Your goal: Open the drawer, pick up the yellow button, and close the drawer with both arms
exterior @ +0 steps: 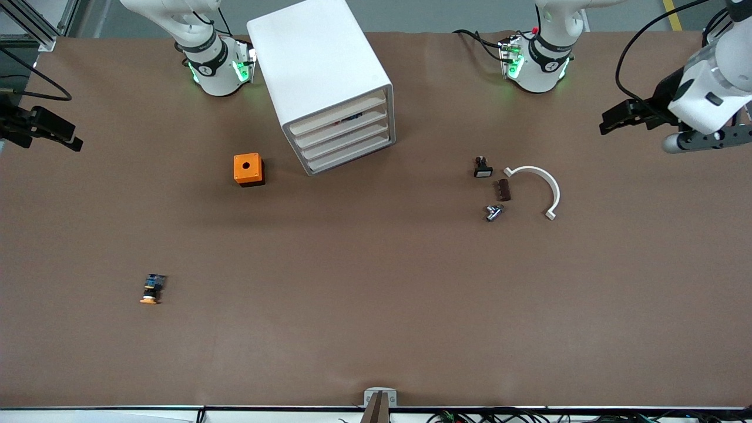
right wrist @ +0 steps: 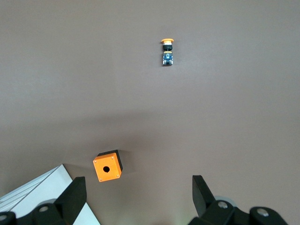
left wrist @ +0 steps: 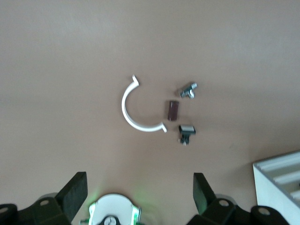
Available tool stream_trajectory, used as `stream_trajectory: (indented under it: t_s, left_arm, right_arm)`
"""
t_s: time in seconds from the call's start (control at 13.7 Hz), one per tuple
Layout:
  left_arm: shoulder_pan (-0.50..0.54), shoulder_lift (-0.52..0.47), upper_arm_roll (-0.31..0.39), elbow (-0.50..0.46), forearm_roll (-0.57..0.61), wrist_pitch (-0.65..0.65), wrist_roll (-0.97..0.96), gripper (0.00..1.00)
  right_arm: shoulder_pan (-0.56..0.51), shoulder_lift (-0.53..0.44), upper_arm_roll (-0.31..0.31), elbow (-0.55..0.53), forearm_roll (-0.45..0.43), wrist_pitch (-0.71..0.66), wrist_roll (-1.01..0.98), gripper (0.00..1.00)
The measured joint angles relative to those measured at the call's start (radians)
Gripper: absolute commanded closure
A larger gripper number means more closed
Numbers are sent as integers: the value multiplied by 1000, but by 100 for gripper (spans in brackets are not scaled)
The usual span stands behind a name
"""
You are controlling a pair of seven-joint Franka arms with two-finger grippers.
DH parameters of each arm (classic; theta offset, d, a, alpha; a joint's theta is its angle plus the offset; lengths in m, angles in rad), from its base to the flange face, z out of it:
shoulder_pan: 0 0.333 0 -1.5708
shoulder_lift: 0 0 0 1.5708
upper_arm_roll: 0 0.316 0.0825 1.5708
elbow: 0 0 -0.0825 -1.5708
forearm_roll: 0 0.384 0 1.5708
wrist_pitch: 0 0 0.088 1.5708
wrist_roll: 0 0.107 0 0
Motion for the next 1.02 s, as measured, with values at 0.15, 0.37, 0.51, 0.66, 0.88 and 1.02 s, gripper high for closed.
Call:
stream_trajectory:
  t_s: [0.15, 0.37, 0.51, 0.66, 0.88, 1.02]
  left_arm:
    - [6, 0, 0, -1, 36, 49, 6, 1]
    - [6, 17, -4, 15, 58, 92, 6, 1]
    - [6, 44, -5, 57, 58, 102, 9, 1]
    - [3, 87, -6, 124, 58, 104, 10, 1]
    - [-2, 146, -13, 182, 58, 104, 10, 1]
    - [3, 178, -12, 193, 59, 104, 10, 1]
  right_arm:
    - [3, 0, 1, -1, 0, 18, -41, 0]
    - [3, -6, 1, -12, 0, 35, -68, 0]
    - [3, -22, 1, -39, 0, 56, -74, 0]
    - [3, -36, 1, -58, -6, 66, -81, 0]
    - [5, -43, 2, -64, -16, 75, -105, 0]
    - [5, -43, 2, -67, -18, 79, -109, 0]
